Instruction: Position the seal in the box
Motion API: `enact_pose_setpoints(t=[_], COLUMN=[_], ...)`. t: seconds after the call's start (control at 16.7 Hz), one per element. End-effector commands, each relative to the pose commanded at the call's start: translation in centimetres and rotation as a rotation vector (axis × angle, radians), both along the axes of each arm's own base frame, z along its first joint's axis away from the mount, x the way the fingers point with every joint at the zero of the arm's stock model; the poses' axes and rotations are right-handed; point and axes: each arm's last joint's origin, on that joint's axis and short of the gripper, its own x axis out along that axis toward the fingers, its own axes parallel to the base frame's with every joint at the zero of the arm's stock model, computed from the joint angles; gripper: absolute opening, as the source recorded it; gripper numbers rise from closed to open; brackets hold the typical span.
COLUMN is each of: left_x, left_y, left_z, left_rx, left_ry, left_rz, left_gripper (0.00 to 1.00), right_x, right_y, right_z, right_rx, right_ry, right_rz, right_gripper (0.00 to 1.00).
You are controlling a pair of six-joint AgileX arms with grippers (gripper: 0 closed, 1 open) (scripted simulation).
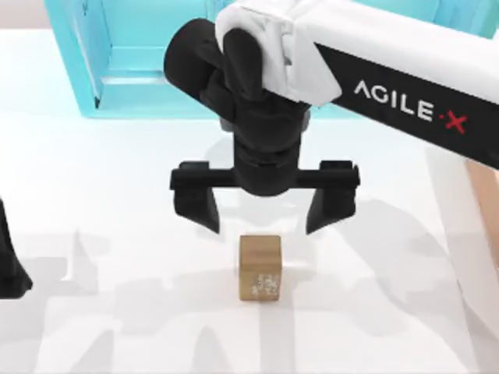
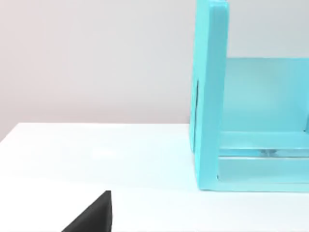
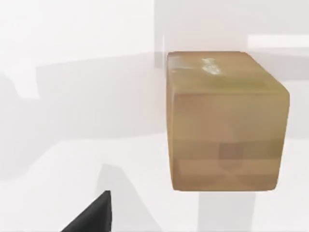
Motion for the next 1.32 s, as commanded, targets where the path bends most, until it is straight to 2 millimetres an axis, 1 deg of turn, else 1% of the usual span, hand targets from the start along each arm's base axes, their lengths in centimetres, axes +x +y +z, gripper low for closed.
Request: enact_pose_setpoints(t=[0.24,0.3,0.42,0.66,0.78,0.9,1.08,1.32], left_x=[0.0,0.0,0.0,0.0,0.0,0.0,0.0,0.0], left_y=[0.0,0.0,0.0,0.0,0.0,0.0,0.0,0.0], left_z=[0.0,0.0,0.0,0.0,0.0,0.0,0.0,0.0], left_rx=[0.000,0.000,0.000,0.000,0.000,0.000,0.000,0.000], left_ry=[0.000,0.000,0.000,0.000,0.000,0.000,0.000,0.000], left_rz=[0.000,0.000,0.000,0.000,0.000,0.000,0.000,0.000], left_gripper=[1.00,1.00,1.00,1.00,1.00,1.00,1.00,1.00], right_x=[0.2,0.2,0.2,0.3,0.1,0.0,0.0,0.0], right_y=[-0.2,-0.1,0.0,0.3,0.1,0.0,0.0,0.0], right_z=[-0.1,-0.5,-2.1,-7.1,-9.1,-10.0,-10.0,-10.0], right_rx=[0.001,0.000,-0.003,0.007,0.004,0.000,0.000,0.000], right_ry=[-0.001,0.000,0.002,-0.006,-0.004,0.000,0.000,0.000], right_rz=[-0.004,-0.002,0.000,0.000,0.000,0.000,0.000,0.000], right_gripper=[1.00,1.00,1.00,1.00,1.00,1.00,1.00,0.70])
